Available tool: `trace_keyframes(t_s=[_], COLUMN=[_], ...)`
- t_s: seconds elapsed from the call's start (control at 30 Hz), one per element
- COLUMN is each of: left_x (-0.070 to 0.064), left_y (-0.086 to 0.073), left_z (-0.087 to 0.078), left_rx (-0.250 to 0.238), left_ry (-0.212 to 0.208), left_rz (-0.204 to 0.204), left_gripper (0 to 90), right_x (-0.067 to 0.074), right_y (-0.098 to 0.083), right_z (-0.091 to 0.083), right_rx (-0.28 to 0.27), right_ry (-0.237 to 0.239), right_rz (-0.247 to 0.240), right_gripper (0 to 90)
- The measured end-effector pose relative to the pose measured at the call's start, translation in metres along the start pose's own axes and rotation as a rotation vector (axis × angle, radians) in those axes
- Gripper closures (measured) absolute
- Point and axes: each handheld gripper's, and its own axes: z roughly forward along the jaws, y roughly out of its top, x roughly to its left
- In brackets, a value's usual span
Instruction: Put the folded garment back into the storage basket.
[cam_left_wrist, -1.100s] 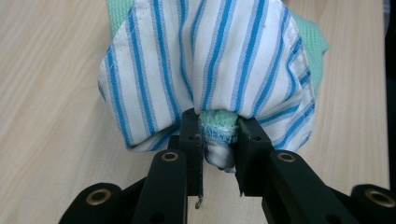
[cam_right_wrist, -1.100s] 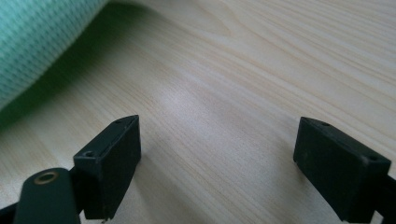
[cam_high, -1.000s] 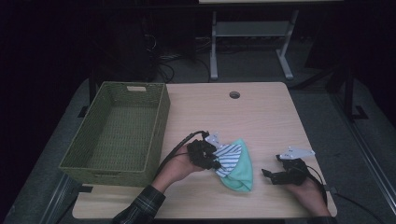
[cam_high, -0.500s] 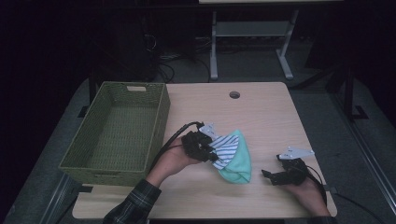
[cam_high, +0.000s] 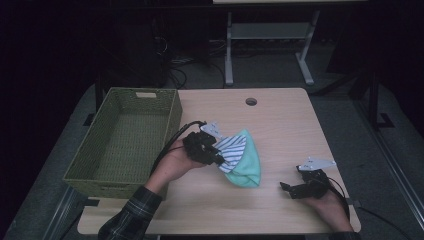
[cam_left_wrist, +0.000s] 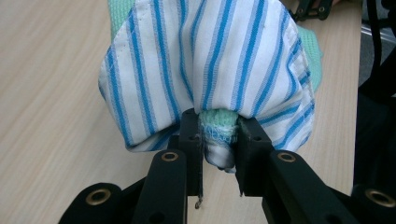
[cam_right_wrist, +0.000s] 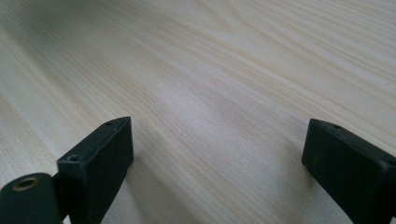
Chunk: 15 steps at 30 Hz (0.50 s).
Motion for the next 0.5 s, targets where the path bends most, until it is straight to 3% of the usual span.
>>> trace_keyframes(t_s=[0.13, 0.5], left_x=[0.005, 0.019], left_y=[-0.001, -0.008], left_z=[-0.013, -0.045], left_rx=[-0.022, -0.018], left_ry=[0.018, 0.093], left_rz=[-0.012, -0.045], left_gripper=[74.9, 74.9], right_x=[0.0, 0.0], right_y=[0.0, 0.001], right_z=[0.0, 0.002], right_rx=[0.005, 0.017], right_ry=[-0.002, -0.012], right_rz=[0.004, 0.01], right_gripper=[7.6, 1.6])
